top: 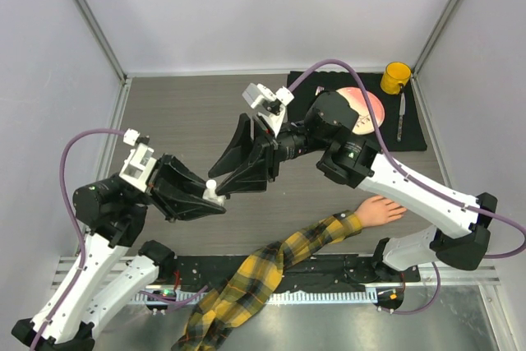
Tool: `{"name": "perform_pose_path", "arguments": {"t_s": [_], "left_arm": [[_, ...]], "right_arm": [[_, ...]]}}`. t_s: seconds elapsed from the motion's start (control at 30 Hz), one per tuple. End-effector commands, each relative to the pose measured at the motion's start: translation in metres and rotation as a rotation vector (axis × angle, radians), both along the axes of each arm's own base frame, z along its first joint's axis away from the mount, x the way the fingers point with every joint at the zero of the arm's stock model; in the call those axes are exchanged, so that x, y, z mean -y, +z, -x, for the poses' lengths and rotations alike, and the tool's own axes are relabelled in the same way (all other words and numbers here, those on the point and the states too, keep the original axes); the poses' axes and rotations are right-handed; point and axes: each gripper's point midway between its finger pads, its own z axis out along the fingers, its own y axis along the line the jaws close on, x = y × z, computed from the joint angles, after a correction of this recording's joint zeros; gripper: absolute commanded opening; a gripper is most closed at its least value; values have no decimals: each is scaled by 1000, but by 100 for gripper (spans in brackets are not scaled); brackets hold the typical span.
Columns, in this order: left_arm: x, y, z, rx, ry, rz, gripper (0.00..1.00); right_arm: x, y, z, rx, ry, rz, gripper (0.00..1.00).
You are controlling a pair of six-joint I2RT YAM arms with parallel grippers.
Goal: Paint the nails
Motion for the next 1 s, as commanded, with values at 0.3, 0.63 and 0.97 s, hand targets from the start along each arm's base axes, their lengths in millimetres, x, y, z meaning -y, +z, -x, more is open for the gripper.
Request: {"name": "perform_pose_path", "arguments": {"t_s": [0.3,0.63,0.97], "left_arm": [[0,12,-1,38,13,45,0],[2,17,-12,20,61,76,0],[-15,-1,-110,18,651,-111,0]], "right_arm": [[-1,8,7,5,60,-62,44],[-5,0,6,20,56,-47,28],[-18,-24,-64,29,-395,80,0]]}}
